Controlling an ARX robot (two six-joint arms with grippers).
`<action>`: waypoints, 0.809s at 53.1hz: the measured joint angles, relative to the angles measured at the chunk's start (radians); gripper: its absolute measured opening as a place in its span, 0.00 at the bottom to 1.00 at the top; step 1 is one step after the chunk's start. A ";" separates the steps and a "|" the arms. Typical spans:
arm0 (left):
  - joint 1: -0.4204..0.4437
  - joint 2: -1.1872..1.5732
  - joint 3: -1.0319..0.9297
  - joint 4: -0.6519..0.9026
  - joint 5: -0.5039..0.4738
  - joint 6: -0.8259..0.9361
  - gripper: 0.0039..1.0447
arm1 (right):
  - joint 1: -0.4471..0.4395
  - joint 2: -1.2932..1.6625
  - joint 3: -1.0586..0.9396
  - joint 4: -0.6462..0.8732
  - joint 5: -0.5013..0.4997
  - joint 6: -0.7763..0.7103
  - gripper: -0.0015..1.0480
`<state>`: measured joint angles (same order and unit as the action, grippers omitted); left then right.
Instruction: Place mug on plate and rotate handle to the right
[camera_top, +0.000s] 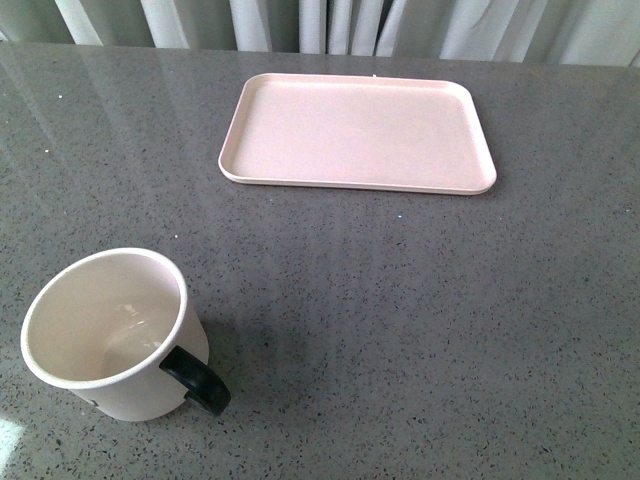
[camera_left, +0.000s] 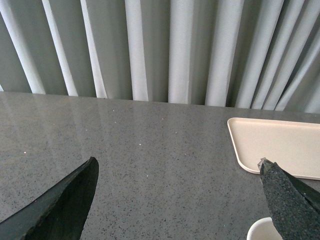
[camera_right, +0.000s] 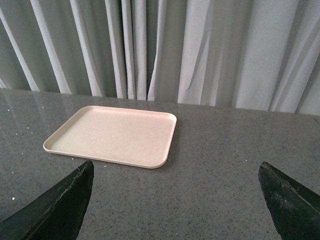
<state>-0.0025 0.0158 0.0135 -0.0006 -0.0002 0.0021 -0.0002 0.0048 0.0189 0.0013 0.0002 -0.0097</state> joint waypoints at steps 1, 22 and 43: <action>0.000 0.000 0.000 0.000 0.000 0.000 0.91 | 0.000 0.000 0.000 0.000 0.000 0.000 0.91; 0.000 0.000 0.000 0.000 0.000 0.000 0.91 | 0.000 0.000 0.000 0.000 0.000 0.000 0.91; 0.037 0.543 0.245 -0.177 0.178 0.150 0.91 | 0.000 0.000 0.000 0.000 0.000 0.000 0.91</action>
<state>0.0345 0.5587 0.2588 -0.1780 0.1780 0.1520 -0.0002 0.0048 0.0189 0.0013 0.0002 -0.0101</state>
